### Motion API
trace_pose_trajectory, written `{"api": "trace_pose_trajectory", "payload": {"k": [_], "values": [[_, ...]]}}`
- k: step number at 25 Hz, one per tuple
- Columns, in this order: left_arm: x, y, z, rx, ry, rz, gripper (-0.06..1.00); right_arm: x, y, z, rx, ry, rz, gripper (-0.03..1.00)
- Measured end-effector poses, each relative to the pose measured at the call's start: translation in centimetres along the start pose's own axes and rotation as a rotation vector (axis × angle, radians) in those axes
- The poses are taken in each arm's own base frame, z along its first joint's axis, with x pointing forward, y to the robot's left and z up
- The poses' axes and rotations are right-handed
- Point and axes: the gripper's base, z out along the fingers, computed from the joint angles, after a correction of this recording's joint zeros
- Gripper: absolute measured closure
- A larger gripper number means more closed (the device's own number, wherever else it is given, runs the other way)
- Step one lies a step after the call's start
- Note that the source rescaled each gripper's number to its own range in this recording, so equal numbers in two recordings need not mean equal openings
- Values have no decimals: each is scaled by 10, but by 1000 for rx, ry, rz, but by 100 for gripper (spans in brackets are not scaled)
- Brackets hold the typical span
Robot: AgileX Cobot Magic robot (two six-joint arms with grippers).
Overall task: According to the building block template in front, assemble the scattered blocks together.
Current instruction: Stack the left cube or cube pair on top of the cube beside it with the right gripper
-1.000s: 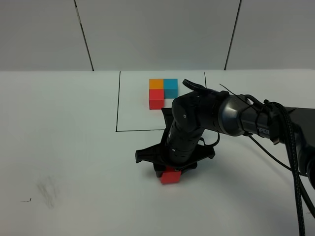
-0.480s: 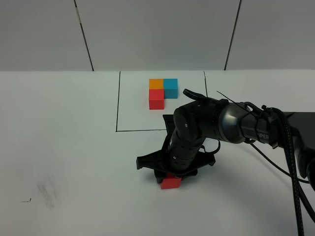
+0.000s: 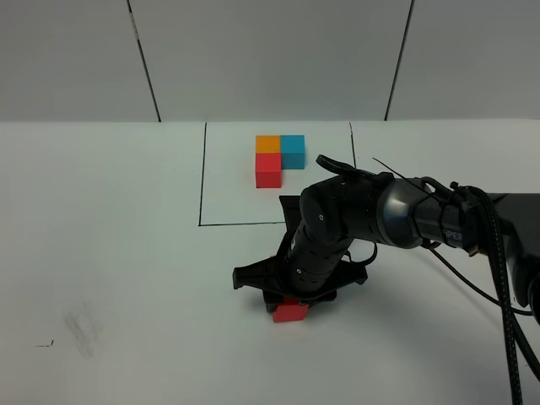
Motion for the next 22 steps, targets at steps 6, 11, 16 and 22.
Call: {"api": "trace_pose_trajectory", "payload": {"k": [6, 11, 16, 22], "values": [[0, 0, 0, 0, 0, 0, 34, 0, 0, 0, -3, 0, -8, 96], [0, 0, 0, 0, 0, 0, 34, 0, -1, 2, 6, 0, -15, 96], [0, 0, 0, 0, 0, 0, 34, 0, -1, 5, 18, 5, -2, 96], [0, 0, 0, 0, 0, 0, 34, -1, -2, 6, 29, 4, -1, 96]]}}
